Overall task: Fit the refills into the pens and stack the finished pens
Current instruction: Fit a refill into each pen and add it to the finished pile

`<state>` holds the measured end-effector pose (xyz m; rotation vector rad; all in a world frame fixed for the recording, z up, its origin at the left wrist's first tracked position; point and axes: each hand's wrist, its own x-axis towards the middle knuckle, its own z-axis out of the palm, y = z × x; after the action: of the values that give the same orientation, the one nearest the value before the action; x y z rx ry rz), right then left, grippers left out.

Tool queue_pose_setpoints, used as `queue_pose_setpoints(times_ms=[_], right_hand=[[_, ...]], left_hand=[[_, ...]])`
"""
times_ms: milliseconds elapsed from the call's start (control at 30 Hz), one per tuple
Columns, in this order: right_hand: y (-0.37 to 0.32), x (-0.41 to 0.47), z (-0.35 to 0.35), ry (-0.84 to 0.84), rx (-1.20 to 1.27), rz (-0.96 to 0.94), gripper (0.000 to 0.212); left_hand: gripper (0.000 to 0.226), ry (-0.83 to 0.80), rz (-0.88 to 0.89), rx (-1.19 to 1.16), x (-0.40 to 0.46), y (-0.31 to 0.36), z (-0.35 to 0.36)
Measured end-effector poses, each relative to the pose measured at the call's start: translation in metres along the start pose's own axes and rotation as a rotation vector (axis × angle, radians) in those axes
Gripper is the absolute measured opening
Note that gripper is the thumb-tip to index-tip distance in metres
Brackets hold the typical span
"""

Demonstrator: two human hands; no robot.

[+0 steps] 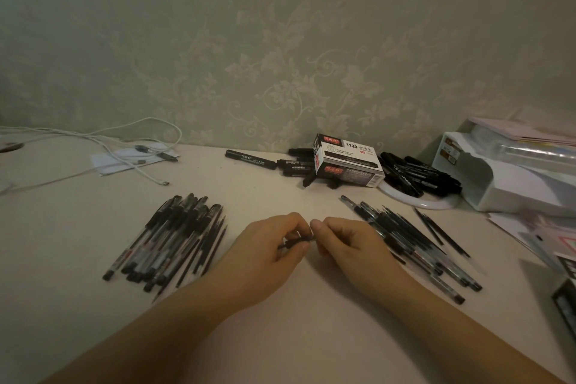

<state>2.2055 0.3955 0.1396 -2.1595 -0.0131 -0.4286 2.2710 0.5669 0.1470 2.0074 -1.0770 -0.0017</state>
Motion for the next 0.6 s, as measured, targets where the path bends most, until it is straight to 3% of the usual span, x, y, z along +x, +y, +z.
queue_pose_setpoints(times_ms=[133,300,600], right_hand=[[-0.0026,-0.0003,0.001,0.008,0.04,0.008,0.042],[0.0001,0.0001,-0.0026,-0.032,0.035,-0.007,0.007],[-0.0011,0.0003,0.0032,0.005,-0.1,-0.048,0.041]], left_hand=[[0.01,0.025,-0.004,0.036,0.0006,-0.0018,0.0006],[0.01,0.036,-0.008,0.047,0.0008,-0.0043,-0.0001],[0.014,0.024,0.027,0.035,0.001,-0.0026,0.0029]])
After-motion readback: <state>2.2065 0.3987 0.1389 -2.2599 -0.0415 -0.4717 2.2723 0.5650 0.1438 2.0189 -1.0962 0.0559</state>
